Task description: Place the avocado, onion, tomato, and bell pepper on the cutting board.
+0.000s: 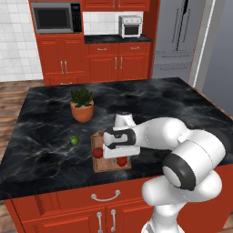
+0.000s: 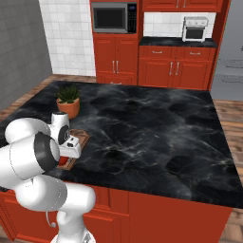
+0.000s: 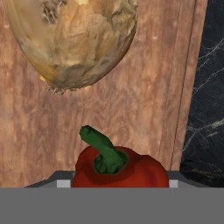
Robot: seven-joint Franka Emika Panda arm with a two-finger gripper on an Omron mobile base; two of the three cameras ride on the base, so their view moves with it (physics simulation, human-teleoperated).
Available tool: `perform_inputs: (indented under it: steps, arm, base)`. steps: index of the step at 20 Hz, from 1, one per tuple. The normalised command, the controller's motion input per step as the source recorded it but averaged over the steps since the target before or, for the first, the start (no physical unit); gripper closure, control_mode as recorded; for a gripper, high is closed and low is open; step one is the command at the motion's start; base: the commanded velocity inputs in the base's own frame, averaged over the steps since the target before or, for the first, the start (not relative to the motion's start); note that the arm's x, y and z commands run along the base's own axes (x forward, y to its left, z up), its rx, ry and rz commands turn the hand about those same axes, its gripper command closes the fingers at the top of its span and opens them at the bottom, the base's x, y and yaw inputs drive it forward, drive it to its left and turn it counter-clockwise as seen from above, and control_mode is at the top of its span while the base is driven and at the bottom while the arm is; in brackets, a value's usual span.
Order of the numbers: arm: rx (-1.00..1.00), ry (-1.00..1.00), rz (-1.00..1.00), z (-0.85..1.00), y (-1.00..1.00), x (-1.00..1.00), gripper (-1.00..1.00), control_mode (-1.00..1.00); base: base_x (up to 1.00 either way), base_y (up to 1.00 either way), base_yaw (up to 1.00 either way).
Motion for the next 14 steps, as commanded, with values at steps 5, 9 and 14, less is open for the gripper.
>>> perform_inputs:
  steps: [5,9,14]
  arm:
    - [0.0,0.05,-0.02,-0.2,0.05,0.0,1.0,-1.0]
    - [0.0,0.02,-0.01,-0.11,0.03,0.0,-1.0,-1.0]
    - [0.0,0.0,-0.02,0.3,0.0,0.0,-1.0,-1.0]
  base:
    - [0.0,0.0,0.0]
    - [0.0,0.0,0.0]
    - [0.0,0.0,0.0]
